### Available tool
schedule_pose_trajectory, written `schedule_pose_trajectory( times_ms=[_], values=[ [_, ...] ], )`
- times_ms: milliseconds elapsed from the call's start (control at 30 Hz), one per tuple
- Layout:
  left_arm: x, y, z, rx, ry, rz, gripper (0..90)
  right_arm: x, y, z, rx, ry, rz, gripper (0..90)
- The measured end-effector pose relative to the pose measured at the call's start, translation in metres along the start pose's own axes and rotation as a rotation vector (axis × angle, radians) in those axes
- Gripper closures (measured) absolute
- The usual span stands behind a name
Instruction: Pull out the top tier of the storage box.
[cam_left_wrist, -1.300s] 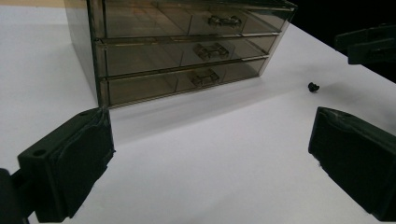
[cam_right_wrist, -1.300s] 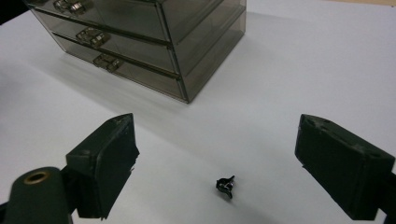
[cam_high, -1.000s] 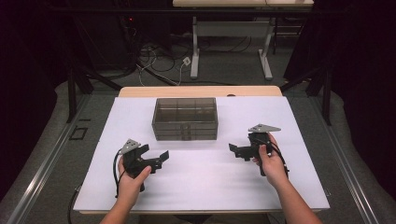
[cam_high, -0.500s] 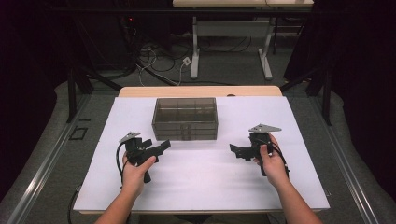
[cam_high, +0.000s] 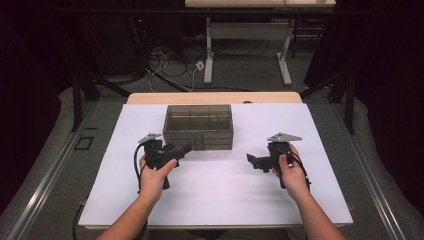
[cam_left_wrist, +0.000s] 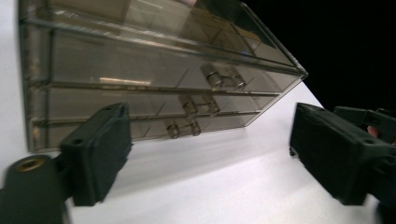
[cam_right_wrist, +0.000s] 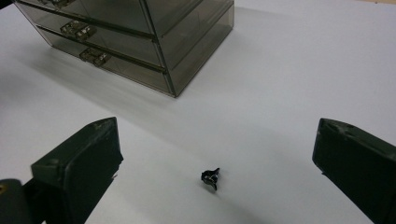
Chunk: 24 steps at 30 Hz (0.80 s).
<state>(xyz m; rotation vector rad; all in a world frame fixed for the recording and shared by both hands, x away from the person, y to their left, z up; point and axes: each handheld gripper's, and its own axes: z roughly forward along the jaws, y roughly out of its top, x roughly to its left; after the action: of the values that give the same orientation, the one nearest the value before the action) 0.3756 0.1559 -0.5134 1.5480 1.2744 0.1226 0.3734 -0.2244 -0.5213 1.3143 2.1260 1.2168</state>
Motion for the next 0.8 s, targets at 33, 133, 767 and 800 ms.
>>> schedule_pose_trajectory(
  times_ms=[33,133,767,800],
  values=[
    [-0.002,0.001,0.001,-0.001,-0.003,-0.004,16.0,0.0,0.0,0.0,-0.002,-0.001,-0.001,0.7],
    [-0.007,0.004,0.005,0.009,-0.004,-0.001,18.4,-0.001,0.0,-0.001,-0.003,-0.003,0.002,0.8],
    [-0.032,0.021,0.018,0.012,-0.041,-0.005,42.4,-0.005,0.002,-0.005,-0.013,-0.019,0.008,1.3],
    [-0.033,0.021,0.018,0.015,-0.035,-0.002,42.4,-0.005,0.002,-0.005,-0.013,-0.019,0.008,1.3]
  ],
)
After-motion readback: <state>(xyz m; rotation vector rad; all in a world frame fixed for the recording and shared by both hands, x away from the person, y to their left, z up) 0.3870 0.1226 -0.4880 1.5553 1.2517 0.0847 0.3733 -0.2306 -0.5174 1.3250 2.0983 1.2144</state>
